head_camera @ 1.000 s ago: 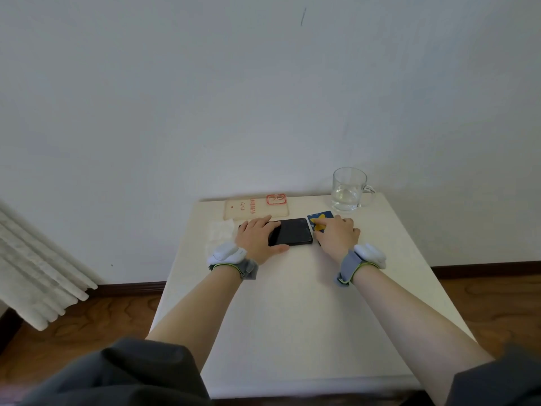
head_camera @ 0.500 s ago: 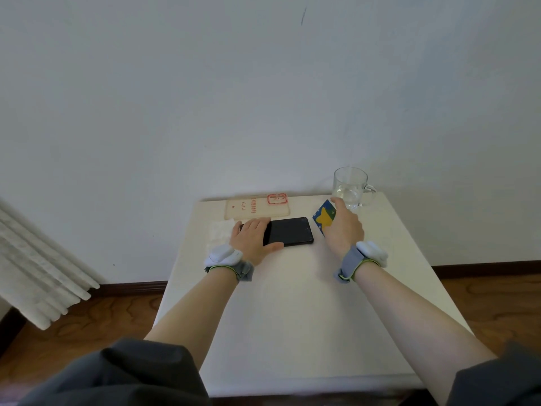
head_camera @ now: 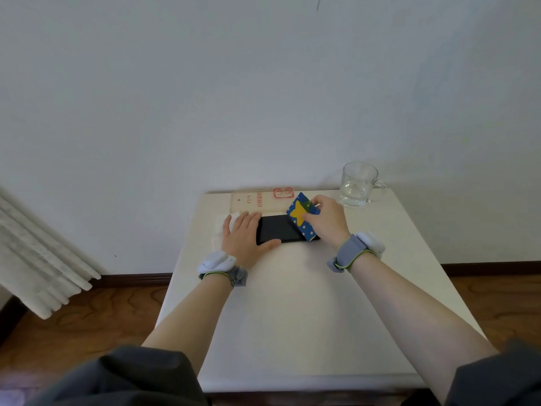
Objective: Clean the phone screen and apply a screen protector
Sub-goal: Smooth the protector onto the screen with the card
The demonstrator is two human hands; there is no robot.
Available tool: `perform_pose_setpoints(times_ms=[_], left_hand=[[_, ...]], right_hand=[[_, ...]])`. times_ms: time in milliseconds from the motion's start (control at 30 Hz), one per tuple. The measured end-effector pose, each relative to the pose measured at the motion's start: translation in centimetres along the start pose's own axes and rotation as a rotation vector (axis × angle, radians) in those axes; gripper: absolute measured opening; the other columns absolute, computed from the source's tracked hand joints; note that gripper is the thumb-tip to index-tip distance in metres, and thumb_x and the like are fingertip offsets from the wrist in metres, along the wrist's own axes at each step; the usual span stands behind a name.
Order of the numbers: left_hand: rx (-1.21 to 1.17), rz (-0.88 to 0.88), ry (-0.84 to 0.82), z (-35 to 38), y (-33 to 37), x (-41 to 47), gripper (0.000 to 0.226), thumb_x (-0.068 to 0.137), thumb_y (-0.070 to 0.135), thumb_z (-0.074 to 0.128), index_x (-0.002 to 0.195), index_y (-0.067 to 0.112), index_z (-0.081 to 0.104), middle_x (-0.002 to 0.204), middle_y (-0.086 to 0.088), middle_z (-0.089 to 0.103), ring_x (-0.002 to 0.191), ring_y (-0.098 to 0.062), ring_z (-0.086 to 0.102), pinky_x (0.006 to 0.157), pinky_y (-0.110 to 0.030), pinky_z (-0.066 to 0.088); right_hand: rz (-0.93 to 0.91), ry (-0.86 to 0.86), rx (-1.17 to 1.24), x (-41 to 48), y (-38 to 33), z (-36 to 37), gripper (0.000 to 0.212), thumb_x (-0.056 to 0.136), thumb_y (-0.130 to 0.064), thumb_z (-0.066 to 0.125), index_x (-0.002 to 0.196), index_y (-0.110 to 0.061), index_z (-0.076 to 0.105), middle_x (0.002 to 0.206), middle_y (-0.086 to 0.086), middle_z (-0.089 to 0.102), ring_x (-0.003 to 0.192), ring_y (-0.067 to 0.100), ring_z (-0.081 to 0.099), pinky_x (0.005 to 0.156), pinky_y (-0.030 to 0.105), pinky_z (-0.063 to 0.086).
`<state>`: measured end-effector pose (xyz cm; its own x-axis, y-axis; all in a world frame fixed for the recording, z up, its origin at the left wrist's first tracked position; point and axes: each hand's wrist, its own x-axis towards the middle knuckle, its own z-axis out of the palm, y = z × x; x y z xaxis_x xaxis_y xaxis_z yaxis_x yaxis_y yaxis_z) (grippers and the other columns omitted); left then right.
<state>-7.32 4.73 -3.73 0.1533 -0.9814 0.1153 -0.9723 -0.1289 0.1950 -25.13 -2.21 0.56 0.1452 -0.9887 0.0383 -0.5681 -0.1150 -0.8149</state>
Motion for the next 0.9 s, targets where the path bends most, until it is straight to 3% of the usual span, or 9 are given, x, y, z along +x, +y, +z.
perform_pose_setpoints(times_ms=[100, 300, 500, 733, 900], left_hand=[[-0.017, 0.0, 0.012, 0.2, -0.3, 0.0, 0.078, 0.084, 0.07, 0.039, 0.145, 0.023, 0.027, 0.151, 0.009, 0.03, 0.142, -0.01, 0.017, 0.117, -0.041, -0.005], [-0.025, 0.005, 0.054, 0.5, -0.4, -0.2, 0.076, 0.084, 0.069, 0.041, 0.145, 0.025, 0.029, 0.151, 0.012, 0.03, 0.141, -0.008, 0.02, 0.117, -0.039, -0.004], [0.01, 0.011, 0.043, 0.6, -0.5, -0.2, 0.077, 0.085, 0.07, 0.037, 0.146, 0.025, 0.027, 0.152, 0.011, 0.028, 0.141, -0.007, 0.02, 0.116, -0.039, -0.005], [0.049, 0.01, 0.016, 0.6, -0.5, -0.3, 0.078, 0.085, 0.071, 0.033, 0.147, 0.024, 0.023, 0.153, 0.011, 0.025, 0.143, -0.008, 0.018, 0.117, -0.039, -0.005], [0.044, 0.016, 0.016, 0.6, -0.5, -0.2, 0.079, 0.085, 0.071, 0.034, 0.147, 0.024, 0.023, 0.154, 0.01, 0.025, 0.143, -0.008, 0.018, 0.117, -0.037, -0.005]], right_hand=[[-0.006, -0.03, 0.002, 0.1, -0.1, 0.9, 0.01, 0.083, -0.006, 0.059, 0.092, -0.008, 0.053, 0.089, 0.017, 0.064, 0.067, 0.027, 0.055, 0.054, 0.029, 0.042], [-0.049, -0.014, -0.043, 0.0, 0.1, 2.1, 0.015, 0.092, -0.01, 0.05, 0.106, -0.004, 0.047, 0.096, 0.019, 0.063, 0.073, 0.029, 0.054, 0.065, 0.039, 0.048], [-0.113, -0.035, -0.133, -0.5, -0.2, 3.2, 0.017, 0.094, -0.012, 0.05, 0.107, 0.0, 0.047, 0.098, 0.019, 0.063, 0.078, 0.029, 0.052, 0.064, 0.032, 0.038], [-0.094, -0.008, -0.19, -0.2, -0.2, 2.6, 0.016, 0.094, -0.012, 0.049, 0.106, -0.001, 0.048, 0.099, 0.02, 0.063, 0.078, 0.031, 0.05, 0.064, 0.033, 0.037], [-0.135, -0.039, -0.209, -0.9, -0.9, 3.7, 0.017, 0.094, -0.012, 0.048, 0.108, -0.002, 0.048, 0.101, 0.02, 0.063, 0.089, 0.038, 0.058, 0.066, 0.035, 0.04]])
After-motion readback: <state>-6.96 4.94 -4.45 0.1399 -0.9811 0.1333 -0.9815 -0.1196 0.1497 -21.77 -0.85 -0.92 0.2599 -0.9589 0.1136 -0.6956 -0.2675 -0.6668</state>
